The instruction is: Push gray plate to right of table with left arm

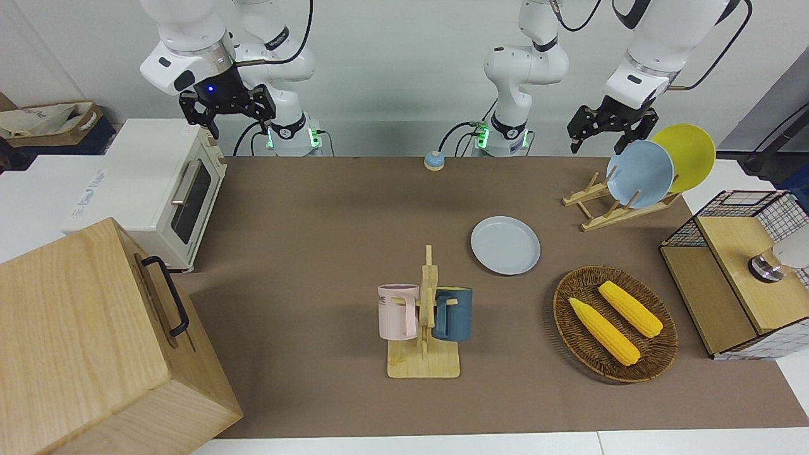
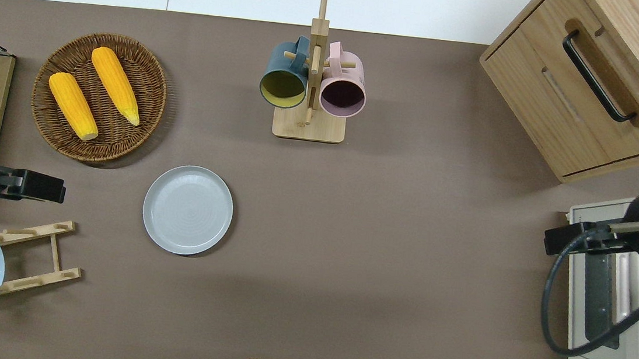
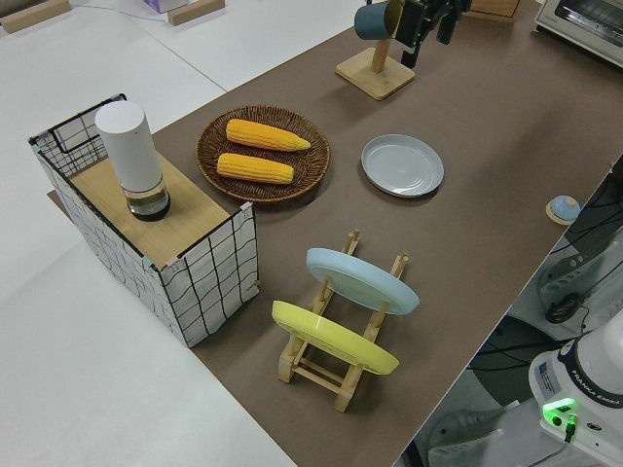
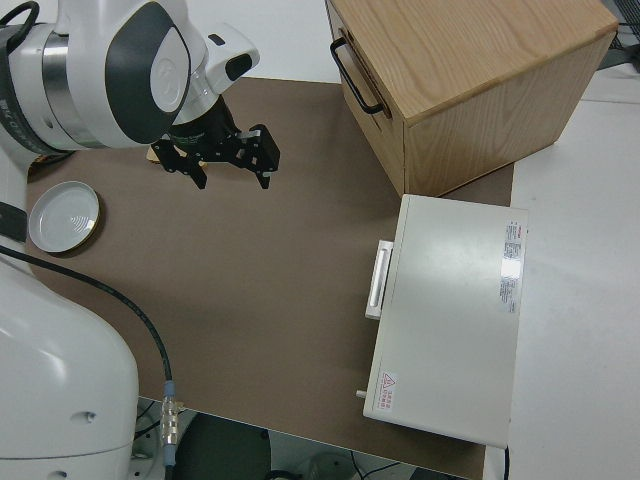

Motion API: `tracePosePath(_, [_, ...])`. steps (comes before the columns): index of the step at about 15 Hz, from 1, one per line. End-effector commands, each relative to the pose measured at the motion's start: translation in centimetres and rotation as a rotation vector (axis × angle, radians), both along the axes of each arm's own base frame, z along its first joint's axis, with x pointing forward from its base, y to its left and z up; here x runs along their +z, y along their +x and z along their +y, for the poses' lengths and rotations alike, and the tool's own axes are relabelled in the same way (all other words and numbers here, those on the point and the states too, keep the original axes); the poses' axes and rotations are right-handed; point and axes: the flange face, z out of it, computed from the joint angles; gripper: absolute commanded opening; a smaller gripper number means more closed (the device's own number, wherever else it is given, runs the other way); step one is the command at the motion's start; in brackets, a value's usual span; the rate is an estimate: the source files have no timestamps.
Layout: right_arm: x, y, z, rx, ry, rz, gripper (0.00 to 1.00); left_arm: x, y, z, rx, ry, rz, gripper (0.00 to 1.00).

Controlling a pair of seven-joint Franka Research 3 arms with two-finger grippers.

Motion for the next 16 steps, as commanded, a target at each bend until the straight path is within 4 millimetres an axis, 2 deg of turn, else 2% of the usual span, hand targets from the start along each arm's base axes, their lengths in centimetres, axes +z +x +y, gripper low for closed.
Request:
tracePosePath(1, [0.4, -0.3, -0.1, -0.015, 0.001, 0.004, 0.983, 0.5, 0.0, 0.1, -0.01, 0.018, -0.013, 0.99])
tracePosePath(9, [0.4, -0.3, -0.2, -0.017, 0.001, 0.004, 0.983, 0.4, 0.0, 0.6, 0.013, 0.016, -0.01, 0.99])
tracePosePath(13, [0.4, -0.3, -0.2, -0.017, 0.002, 0.004, 0.983, 0.2, -0.3, 0.2, 0.008, 0.017, -0.005, 0.99])
tracePosePath(16, [0.4, -0.3, -0.1, -0.014, 0.002, 0.004, 0.983, -0.8, -0.3, -0.1, 0.005, 0.018, 0.013, 0.99])
